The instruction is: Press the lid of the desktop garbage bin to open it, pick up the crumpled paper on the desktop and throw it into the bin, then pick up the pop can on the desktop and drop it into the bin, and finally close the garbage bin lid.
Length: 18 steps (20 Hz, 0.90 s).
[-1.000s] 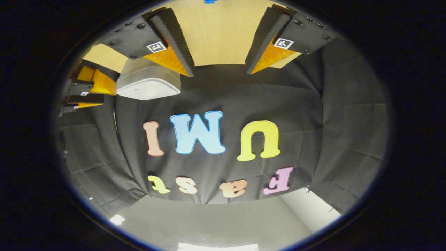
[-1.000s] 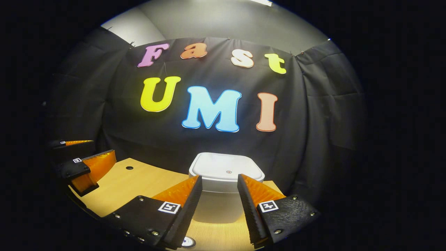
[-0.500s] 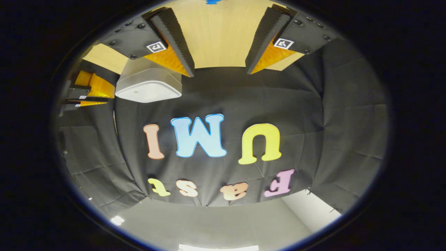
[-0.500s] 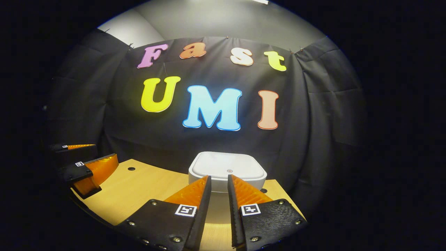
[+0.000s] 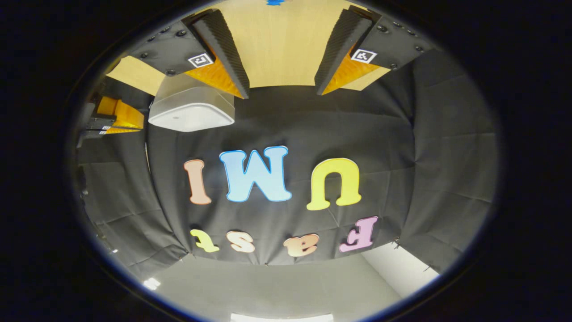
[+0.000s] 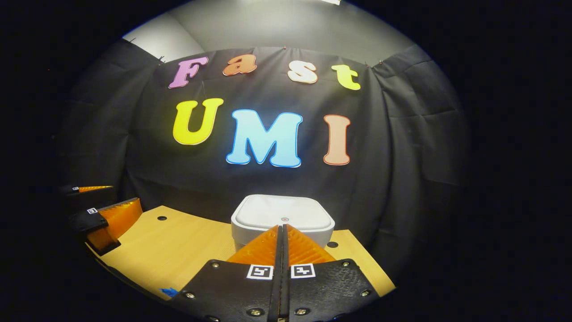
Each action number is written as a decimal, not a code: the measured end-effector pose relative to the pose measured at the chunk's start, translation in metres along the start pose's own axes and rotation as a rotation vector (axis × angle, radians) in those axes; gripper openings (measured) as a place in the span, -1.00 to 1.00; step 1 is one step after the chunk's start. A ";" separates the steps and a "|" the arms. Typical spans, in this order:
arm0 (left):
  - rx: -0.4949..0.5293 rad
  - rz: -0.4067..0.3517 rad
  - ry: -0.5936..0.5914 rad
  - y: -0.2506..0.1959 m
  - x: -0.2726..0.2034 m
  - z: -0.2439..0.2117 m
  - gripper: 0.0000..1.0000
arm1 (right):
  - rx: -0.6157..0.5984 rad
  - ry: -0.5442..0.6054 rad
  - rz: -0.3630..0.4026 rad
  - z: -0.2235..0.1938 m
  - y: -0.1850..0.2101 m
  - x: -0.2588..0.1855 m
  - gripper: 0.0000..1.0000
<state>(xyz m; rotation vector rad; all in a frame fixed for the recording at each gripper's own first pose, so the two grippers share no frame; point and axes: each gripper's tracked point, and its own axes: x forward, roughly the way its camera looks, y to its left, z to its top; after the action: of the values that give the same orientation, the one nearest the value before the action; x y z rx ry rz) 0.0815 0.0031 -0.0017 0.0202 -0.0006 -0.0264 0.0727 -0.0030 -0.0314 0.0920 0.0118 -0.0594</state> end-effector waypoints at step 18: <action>0.012 0.066 0.037 0.012 0.004 -0.014 1.00 | 0.005 -0.015 0.055 0.003 -0.022 0.078 -1.00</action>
<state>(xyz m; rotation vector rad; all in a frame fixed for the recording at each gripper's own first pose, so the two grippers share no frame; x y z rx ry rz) 0.0859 0.0156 -0.0155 0.0326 0.0354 0.0396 0.1498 -0.0299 -0.0318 0.0971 -0.0056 -0.0054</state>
